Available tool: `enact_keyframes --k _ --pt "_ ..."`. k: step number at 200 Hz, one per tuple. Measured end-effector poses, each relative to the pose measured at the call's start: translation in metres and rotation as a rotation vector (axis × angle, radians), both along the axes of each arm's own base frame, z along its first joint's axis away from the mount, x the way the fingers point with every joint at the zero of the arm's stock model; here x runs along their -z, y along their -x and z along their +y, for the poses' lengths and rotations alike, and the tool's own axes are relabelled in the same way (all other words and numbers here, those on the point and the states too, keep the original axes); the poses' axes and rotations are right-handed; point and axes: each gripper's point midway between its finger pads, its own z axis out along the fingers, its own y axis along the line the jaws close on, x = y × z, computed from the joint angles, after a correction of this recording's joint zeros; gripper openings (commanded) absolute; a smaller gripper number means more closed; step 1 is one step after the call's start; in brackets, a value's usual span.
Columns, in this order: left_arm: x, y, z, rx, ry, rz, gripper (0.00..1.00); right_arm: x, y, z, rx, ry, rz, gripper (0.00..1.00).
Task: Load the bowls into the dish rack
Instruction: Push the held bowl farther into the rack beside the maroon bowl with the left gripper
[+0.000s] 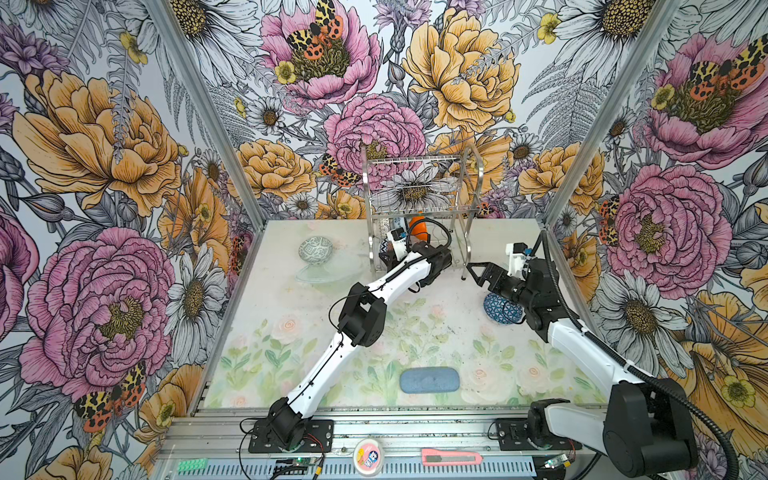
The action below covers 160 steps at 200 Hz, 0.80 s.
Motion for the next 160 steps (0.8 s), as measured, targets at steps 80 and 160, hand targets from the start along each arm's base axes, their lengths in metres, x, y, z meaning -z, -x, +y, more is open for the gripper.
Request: enact_keyframes --k 80,160 --pt "-0.001 -0.005 0.006 0.009 -0.048 0.049 0.0 0.016 -0.007 0.002 -0.003 -0.033 0.048 1.0" --pt "-0.007 -0.007 0.009 0.033 -0.157 0.104 0.0 0.023 -0.013 -0.001 0.004 -0.048 0.062 1.0"
